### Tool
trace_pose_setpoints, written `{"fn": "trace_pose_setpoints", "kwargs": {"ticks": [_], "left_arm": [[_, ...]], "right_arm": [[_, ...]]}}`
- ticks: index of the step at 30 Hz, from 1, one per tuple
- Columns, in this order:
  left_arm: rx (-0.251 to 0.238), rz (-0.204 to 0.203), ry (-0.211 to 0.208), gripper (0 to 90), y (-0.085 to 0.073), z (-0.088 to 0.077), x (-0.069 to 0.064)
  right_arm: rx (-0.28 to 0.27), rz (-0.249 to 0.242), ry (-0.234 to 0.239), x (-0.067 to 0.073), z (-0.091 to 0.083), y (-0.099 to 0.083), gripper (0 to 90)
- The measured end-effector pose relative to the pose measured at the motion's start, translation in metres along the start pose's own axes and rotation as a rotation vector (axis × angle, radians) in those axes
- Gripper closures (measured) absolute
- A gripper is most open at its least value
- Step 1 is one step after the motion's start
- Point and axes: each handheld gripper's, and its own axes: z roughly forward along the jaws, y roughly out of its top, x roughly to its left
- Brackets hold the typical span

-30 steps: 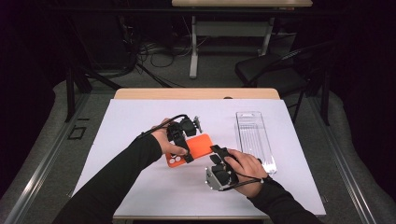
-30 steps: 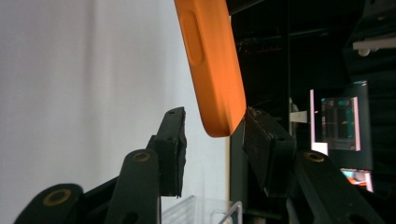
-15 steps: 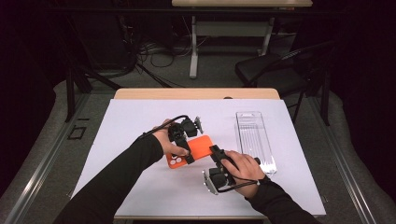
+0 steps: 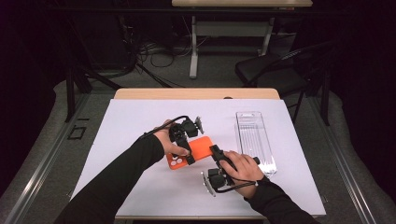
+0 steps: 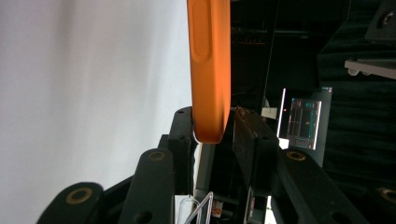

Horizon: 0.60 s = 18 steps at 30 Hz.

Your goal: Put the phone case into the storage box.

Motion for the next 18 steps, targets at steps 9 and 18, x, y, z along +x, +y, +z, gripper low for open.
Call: {"fn": "trace_pose_setpoints", "kwargs": {"ticks": [9, 18], "left_arm": [[-0.003, -0.008, -0.013, 15.9, -0.0005, 0.0017, 0.0014], [0.004, -0.037, -0.049, 15.9, -0.0017, 0.0024, 0.0058]], "right_arm": [[0.012, -0.023, 0.001, 0.0024, 0.0005, -0.0004, 72.6], [0.01, -0.049, -0.008, 0.0036, 0.0007, 0.0004, 74.0]]}}
